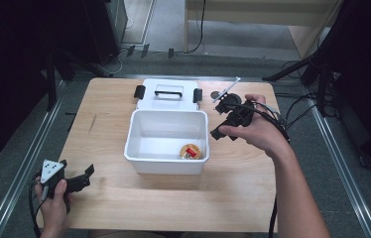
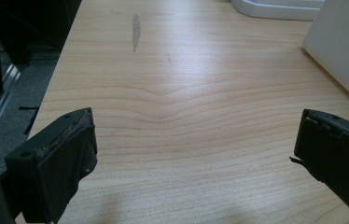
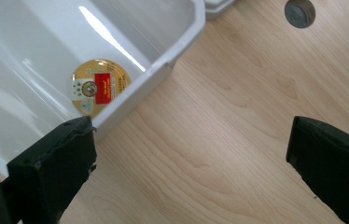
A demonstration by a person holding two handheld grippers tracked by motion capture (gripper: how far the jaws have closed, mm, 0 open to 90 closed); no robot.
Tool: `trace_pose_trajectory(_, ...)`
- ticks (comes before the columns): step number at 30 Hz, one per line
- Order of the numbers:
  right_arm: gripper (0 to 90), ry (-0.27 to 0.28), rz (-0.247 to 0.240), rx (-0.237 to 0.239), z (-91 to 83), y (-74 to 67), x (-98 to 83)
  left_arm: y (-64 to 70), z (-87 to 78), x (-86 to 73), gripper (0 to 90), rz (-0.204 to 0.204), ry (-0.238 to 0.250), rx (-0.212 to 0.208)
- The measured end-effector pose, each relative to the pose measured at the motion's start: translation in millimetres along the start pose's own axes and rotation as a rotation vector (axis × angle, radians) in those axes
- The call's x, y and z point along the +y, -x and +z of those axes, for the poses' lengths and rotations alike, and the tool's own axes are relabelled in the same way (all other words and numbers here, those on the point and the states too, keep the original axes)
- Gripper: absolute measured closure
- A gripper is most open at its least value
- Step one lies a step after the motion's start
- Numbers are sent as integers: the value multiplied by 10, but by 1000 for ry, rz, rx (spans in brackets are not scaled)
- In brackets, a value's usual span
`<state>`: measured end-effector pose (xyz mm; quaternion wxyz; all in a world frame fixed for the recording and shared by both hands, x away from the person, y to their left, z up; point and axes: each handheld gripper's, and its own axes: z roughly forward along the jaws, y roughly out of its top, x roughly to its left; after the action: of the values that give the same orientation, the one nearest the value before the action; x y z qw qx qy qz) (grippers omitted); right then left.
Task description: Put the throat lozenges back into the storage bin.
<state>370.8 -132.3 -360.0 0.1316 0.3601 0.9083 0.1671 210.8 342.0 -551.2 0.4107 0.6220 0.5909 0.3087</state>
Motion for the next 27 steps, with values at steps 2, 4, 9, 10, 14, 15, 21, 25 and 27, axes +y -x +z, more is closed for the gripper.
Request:
trace_pose_trajectory(2, 0, 1, 14, 0, 13, 38, -58, 0, 0, 0, 0, 1, 0, 0)
trace_pose_trajectory(4, 0, 8, 38, -7, 25, 86, -142, 0, -1, 0, 0, 2, -1, 0)
trace_pose_trajectory(9, 0, 22, 86, -9, 61, 196, -329, 1, -1, 0, 0, 2, 0, 0)
trace_pose_trajectory(10, 0, 24, 93, -12, 68, 221, -372, 1, -1, -1, 0, 2, 0, 0)
trace_pose_trajectory(14, 0, 42, 138, -26, 95, 313, -554, 2, -1, -2, 0, 4, 2, 1)
trace_pose_trajectory(15, 0, 45, 144, -27, 101, 331, -588, 2, -1, -2, 0, 3, 2, 2)
trace_pose_trajectory(21, 0, 70, 207, -52, 172, 452, -891, 3, -2, -2, 0, 5, 1, 3)
trace_pose_trajectory(25, 0, 87, 235, -65, 211, 495, -1016, 4, -2, -2, 0, 4, 3, 3)
trace_pose_trajectory(27, 0, 99, 256, -76, 236, 513, -1096, 4, -2, -3, 0, 5, 4, 3)
